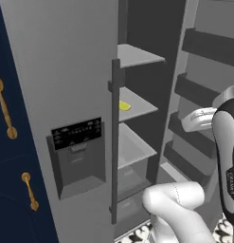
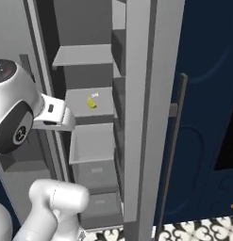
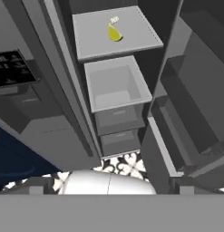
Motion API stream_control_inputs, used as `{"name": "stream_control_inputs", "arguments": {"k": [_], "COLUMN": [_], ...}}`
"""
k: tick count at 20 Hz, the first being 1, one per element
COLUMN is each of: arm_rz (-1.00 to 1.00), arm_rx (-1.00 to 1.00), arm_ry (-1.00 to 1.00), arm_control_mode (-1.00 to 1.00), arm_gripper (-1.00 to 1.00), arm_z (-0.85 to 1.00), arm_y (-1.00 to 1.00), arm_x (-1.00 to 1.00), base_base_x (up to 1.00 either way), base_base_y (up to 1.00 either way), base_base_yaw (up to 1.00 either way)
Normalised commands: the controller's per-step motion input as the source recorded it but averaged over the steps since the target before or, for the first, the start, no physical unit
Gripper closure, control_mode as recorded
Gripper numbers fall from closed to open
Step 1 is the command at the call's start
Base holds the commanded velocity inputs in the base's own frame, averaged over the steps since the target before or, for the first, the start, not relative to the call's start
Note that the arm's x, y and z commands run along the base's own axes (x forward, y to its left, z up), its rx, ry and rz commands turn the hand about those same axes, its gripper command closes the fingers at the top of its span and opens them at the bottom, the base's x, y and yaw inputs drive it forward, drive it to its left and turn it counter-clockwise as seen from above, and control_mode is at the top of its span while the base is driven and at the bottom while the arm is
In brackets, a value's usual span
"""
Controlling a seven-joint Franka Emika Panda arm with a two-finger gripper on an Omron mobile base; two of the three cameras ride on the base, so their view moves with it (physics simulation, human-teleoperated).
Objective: Grab a lemon wedge from the fridge and one ice cube from the ice bowl, and put them in the glass of lemonade.
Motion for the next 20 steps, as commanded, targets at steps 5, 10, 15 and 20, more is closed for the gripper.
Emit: {"name": "stream_control_inputs", "arguments": {"k": [5,10,15,20], "arm_rz": [0.0,0.0,0.0,0.18], "arm_rx": [0.0,0.0,0.0,0.0], "arm_ry": [0.0,0.0,0.0,0.08], "arm_control_mode": [1.0,1.0,1.0,-1.0], "arm_gripper": [-1.0,-1.0,-1.0,-1.0], "arm_z": [0.0,0.0,0.0,-0.07], "arm_y": [0.0,0.0,0.0,0.0], "arm_x": [0.0,0.0,0.0,0.57], "base_base_x": [0.54,0.56,0.37,0.0], "base_base_y": [0.23,0.23,0.0,0.0], "base_base_yaw": [-0.12,0.0,0.05,0.0]}}
